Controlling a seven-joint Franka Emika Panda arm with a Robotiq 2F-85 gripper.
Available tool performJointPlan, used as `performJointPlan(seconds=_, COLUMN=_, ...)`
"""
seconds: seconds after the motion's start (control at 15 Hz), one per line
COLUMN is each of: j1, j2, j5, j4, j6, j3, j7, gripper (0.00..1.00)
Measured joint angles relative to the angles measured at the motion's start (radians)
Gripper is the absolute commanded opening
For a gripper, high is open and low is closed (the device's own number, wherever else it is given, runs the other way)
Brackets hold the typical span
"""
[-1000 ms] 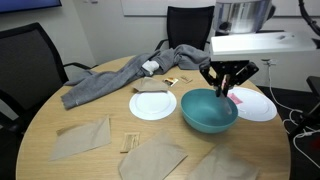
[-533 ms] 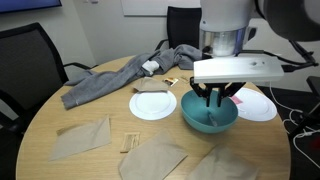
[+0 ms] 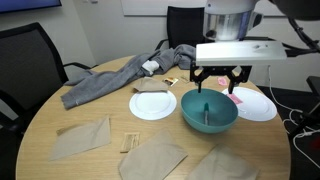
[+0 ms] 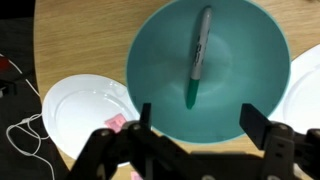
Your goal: Put the green pen inside the green bowl
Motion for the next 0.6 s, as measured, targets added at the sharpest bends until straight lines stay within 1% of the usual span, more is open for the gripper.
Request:
performJointPlan(seconds=0.33, j1=-0.024, j2=-0.211, j5=0.001, j4=-0.127, j6=-0.003, j3=0.0, j7=-0.012, gripper=1.0)
performJointPlan(seconds=0.6, j1=-0.073, j2=-0.383, j5=0.024, j4=-0.224, j6=-0.014, j3=0.038, j7=-0.054, gripper=1.0)
